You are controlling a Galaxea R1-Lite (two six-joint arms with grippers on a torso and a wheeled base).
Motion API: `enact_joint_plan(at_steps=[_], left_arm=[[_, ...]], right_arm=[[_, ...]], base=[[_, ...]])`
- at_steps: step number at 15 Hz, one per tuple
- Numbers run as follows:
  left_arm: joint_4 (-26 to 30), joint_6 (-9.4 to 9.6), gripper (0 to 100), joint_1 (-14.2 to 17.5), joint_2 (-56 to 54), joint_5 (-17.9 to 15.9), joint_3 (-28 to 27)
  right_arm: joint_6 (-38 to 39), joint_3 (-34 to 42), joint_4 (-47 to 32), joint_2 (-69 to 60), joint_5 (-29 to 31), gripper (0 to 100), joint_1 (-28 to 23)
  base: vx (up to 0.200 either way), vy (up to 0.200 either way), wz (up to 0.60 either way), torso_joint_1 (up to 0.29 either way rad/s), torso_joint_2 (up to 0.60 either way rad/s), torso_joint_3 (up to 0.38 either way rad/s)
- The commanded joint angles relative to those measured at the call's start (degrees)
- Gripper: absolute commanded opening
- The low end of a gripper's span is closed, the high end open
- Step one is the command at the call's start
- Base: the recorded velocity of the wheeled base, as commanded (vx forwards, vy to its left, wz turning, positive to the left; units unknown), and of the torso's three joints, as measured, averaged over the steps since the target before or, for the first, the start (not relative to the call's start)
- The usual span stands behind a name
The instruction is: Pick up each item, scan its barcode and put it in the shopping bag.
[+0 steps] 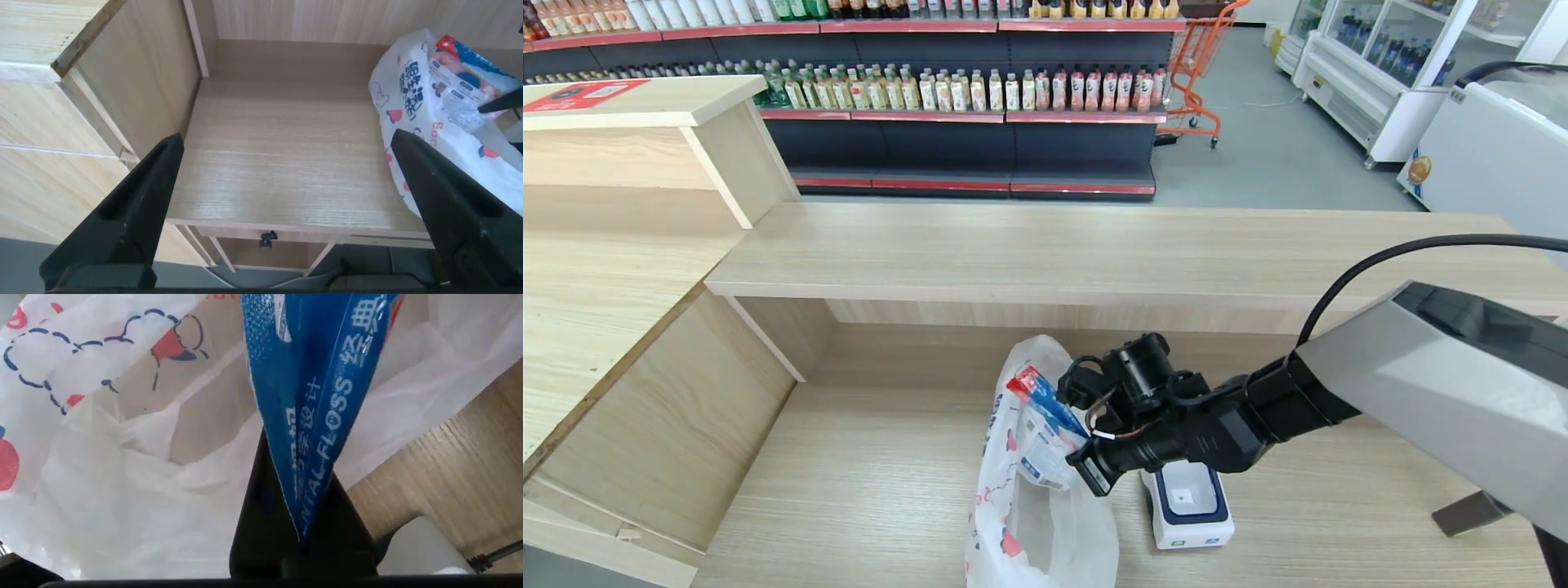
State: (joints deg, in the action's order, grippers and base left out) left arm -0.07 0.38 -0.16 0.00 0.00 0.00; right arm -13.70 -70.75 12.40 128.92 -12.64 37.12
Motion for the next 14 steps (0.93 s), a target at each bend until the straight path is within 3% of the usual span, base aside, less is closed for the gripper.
enact_joint_plan(at_steps=[1,2,6,8,10,14], left_arm=[[-0.01,0.06,100,-0.02,0.09,0.0,0.0],[-0.01,-0.03,100,-0.02,0.09,0.0,0.0],[-0.01,0.06,100,-0.02,0.09,0.0,0.0],[-0.01,0.06,100,-0.02,0.09,0.0,0.0],[-0.01,-0.03,100,-0.02,0.09,0.0,0.0],[-0.01,0.06,100,-0.02,0.09,0.0,0.0]], right_arm=[[-0.8,0.18,-0.01,0.11,-0.01,0,-0.12],[-0.98,0.09,-0.01,0.11,-0.1,100,-0.03],[-0.8,0.35,5.09,-0.24,-1.42,100,0.32],[0.17,0.44,8.34,-1.65,-8.28,100,0.23],[1.75,2.73,11.24,-2.97,-10.3,100,-0.21],[1.84,10.29,11.77,-11.85,-9.86,100,-6.01]], base=[[0.0,0.0,0.0,0.0,0.0,0.0],[0.0,0.0,0.0,0.0,0.0,0.0],[0.0,0.0,0.0,0.0,0.0,0.0],[0.0,0.0,0.0,0.0,0.0,0.0],[0.0,0.0,0.0,0.0,0.0,0.0],[0.0,0.0,0.0,0.0,0.0,0.0]])
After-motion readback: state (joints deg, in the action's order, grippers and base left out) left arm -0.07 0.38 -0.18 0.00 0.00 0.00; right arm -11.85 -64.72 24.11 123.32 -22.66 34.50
